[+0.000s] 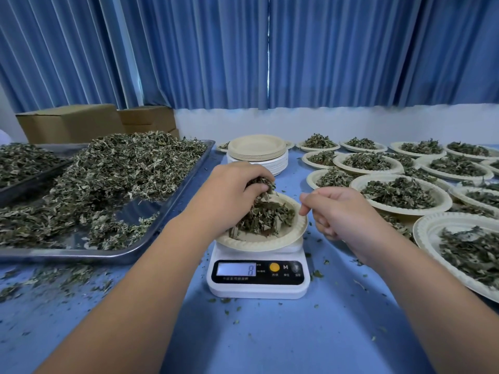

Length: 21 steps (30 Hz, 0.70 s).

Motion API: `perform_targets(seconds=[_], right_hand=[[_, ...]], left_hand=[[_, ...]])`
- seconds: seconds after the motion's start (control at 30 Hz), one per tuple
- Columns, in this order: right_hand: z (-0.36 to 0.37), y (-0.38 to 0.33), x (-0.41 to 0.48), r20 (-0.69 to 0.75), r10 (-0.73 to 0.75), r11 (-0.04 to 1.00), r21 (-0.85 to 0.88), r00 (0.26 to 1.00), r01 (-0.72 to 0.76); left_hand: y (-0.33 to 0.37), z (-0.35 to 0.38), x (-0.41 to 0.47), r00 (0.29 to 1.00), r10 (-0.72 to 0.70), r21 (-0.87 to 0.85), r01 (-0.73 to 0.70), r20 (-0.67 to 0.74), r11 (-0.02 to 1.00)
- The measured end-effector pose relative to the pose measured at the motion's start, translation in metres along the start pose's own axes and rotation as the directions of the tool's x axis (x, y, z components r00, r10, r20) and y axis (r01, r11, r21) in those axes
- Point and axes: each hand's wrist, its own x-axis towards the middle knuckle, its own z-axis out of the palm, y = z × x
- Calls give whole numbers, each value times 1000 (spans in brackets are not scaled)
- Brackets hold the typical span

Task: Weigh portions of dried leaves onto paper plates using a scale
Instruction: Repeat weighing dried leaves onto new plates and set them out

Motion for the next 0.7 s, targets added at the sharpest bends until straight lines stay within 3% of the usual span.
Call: perform_targets(seconds=[0.33,0.53,0.7], right_hand=[[-1,1,1,-7,11,1000,5,1000,-11],[-1,1,-1,-10,12,1000,-7,1000,-12],[-1,1,-1,-5,13,1000,2,1000,-13]], left_hand=[[-2,3,-7,988,-42,-69,32,-149,997],[-3,6,-9,976,12,-52,-24,-216,998],[-1,5,-10,941,-145,-281,56,-305,958]])
